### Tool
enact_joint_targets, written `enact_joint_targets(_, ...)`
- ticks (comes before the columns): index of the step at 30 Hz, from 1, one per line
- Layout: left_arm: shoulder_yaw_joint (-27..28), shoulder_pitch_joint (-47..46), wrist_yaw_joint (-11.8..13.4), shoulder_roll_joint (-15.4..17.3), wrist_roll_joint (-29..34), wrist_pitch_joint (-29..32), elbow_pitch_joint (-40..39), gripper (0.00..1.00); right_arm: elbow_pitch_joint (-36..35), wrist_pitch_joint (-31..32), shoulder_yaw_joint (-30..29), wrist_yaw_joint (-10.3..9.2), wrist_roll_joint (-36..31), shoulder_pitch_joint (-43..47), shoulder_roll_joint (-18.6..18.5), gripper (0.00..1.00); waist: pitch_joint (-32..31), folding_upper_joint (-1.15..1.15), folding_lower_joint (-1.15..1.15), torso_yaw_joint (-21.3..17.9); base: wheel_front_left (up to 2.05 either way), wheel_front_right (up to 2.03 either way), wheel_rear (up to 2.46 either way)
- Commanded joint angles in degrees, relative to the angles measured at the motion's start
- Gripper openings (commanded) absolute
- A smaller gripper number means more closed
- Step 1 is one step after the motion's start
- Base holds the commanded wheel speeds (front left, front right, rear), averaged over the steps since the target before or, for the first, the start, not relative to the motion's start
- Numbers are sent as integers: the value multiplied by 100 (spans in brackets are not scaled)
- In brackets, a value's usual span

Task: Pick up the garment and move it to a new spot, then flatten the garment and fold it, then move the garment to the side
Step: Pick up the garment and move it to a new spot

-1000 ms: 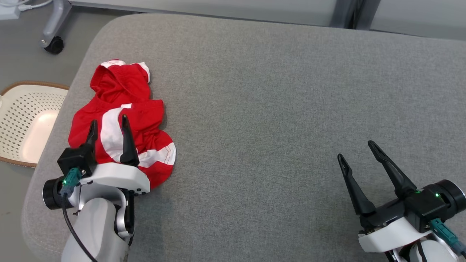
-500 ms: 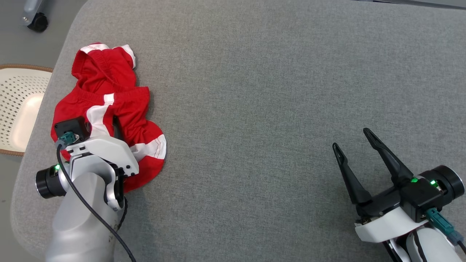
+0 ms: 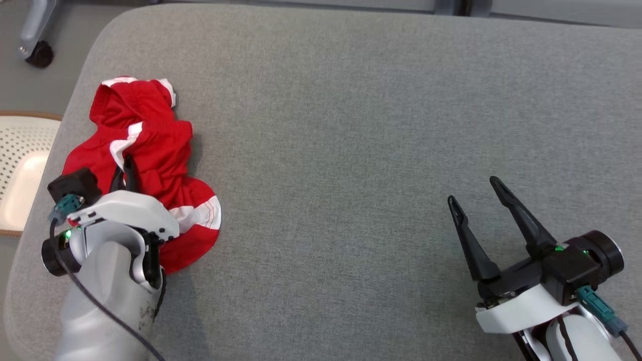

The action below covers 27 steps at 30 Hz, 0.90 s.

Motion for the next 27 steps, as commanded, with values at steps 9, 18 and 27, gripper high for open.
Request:
enact_joint_targets(9,71,910,-235,-128,309,-122,-1617,0,90,-10,-109,-2,77,193,215,100,-533,0,0,-472,0,0,0)
enact_joint_targets(18,-474,1457,-228,-190,416,-124,-2766,0,116,-10,-146,-2,143,223,462,100,-814,0,0,-1343,0,0,0)
enact_joint_targets(27,-1076,1428,1,-189,-44,-98,-3156,0,76,-10,-325,-2,142,306,549,100,-892,0,0,-2089,0,0,0)
